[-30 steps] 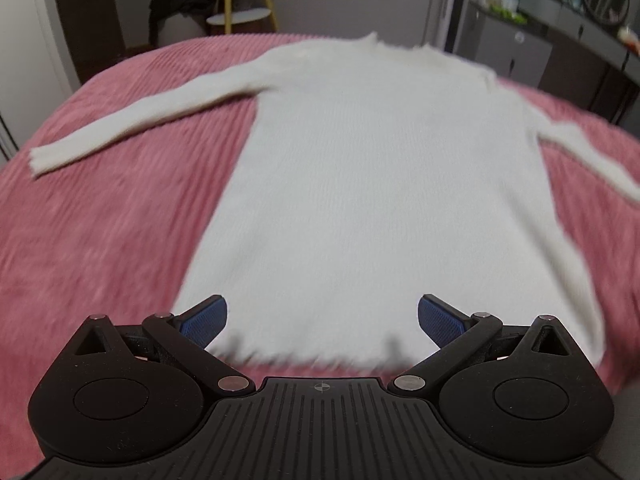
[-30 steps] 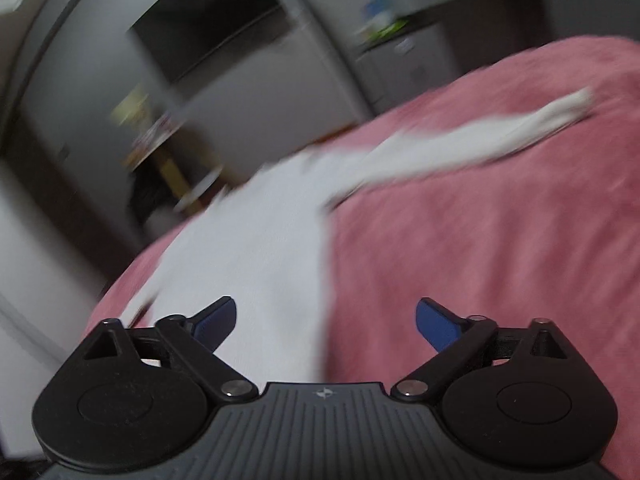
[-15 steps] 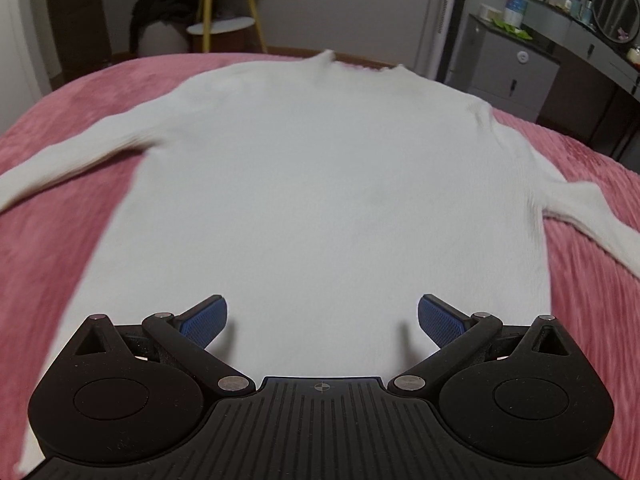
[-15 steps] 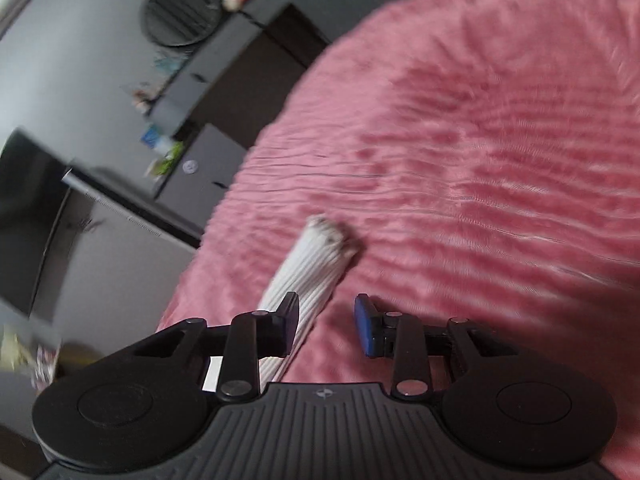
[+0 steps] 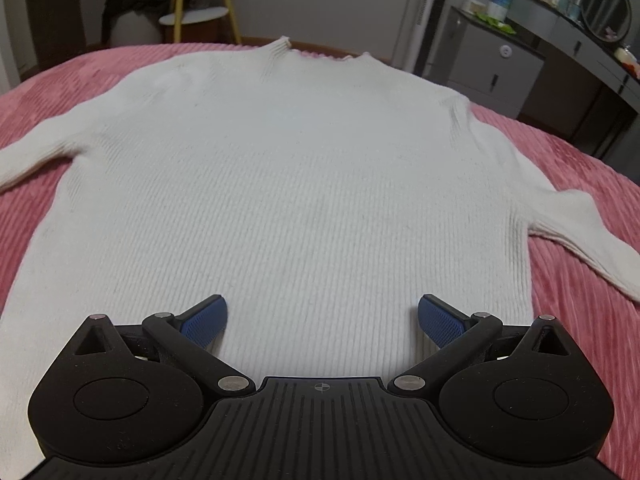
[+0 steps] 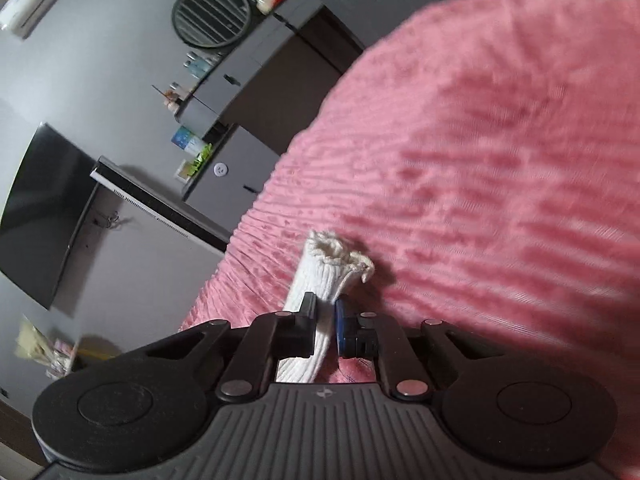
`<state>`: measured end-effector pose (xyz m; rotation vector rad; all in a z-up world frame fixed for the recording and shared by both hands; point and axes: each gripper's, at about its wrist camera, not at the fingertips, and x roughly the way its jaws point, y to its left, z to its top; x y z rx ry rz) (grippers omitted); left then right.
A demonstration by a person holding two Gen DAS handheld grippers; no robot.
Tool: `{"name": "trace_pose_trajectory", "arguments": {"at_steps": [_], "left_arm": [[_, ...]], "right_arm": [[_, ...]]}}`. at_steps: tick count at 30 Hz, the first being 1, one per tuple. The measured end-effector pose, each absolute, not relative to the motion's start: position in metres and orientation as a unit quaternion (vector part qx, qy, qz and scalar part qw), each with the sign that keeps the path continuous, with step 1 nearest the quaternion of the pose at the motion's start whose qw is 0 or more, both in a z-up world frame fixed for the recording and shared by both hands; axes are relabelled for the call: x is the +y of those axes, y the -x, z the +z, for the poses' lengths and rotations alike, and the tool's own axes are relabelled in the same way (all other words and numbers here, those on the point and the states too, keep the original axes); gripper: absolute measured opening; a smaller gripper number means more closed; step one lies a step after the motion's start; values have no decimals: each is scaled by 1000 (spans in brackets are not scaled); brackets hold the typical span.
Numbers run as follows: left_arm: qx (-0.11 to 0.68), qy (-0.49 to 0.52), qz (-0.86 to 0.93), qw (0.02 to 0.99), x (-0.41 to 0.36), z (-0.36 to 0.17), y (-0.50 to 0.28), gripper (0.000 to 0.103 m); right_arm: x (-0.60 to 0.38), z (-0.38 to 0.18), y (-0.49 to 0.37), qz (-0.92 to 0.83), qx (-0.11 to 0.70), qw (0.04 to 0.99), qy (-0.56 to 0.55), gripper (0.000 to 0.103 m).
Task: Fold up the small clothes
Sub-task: 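Carry the held sleeve across the sweater body and open the right gripper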
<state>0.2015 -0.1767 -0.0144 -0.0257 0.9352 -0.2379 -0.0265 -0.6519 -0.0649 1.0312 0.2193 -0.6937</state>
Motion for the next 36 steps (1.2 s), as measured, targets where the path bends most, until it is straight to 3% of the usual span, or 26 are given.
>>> {"name": "trace_pose_trajectory", "arguments": {"at_steps": [10,15,20,23,30,36], "left_arm": [[436,8,-121,892,-152,-1,-193,103],[425,1,-121,897,-144,7,-193,103],[427,12,-126,896,-139,8,-197,103],[425,8,-132,896,-143,10,-202,103],[419,13,-188,888,-185,18,-221,103],[433,-15,-278,857,-247,15,-238,103]], "right_arm": [[-612,-9,18,-341,109,862,-358,6],[-545,28,-50,-214,139,940,-226,6],[-477,12,-113,-130,188,960,-160,7],[-460,-18,-134,-131,253,942,-179,36],[-471,-40,-62,-207,187,894,-352,36],[-453,-60,-36,-242,196,886,-344,35]]}}
